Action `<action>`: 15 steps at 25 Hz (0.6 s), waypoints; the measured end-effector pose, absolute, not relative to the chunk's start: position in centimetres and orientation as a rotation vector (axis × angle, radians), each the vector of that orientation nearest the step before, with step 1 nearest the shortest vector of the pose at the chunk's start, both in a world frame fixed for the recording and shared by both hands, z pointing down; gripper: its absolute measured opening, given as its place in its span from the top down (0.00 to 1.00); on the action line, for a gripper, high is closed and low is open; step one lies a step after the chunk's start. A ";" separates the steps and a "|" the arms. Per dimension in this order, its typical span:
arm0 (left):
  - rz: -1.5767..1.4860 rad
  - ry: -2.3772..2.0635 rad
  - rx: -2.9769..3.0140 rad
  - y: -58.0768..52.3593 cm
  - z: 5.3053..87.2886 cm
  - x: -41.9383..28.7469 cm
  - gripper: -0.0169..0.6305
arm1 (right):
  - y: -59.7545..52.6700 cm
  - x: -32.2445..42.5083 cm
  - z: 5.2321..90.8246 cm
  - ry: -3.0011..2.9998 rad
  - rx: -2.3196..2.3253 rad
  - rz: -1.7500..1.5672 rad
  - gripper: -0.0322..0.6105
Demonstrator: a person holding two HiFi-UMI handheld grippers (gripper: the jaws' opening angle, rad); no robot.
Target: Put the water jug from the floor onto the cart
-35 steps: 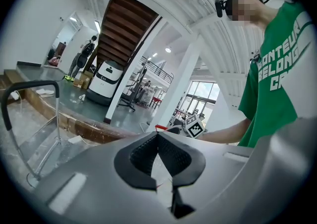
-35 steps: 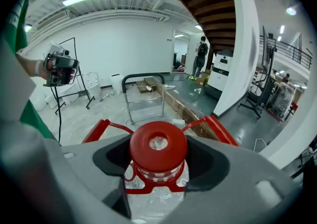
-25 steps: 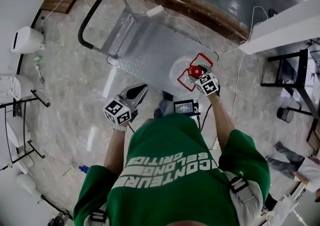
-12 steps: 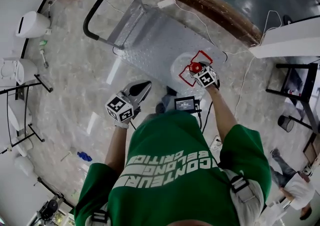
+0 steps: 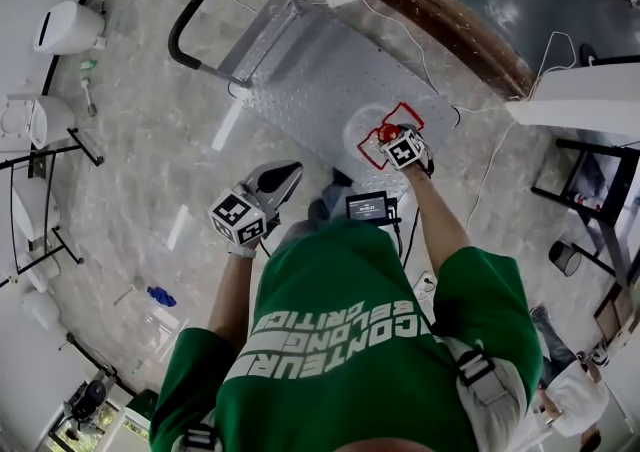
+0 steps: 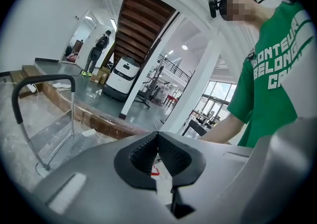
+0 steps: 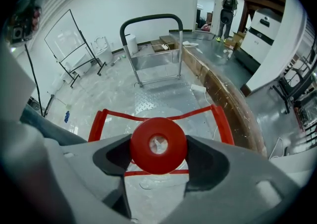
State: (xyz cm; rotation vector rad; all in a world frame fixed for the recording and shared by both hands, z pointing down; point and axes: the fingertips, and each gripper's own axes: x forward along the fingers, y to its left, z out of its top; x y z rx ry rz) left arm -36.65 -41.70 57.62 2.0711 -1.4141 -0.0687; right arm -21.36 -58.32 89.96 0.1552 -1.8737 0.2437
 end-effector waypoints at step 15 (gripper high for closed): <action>-0.077 -1.459 1.982 -41.2 58.4 -37.9 0.96 | -58.5 -22.7 94.0 -1.808 0.118 0.190 0.48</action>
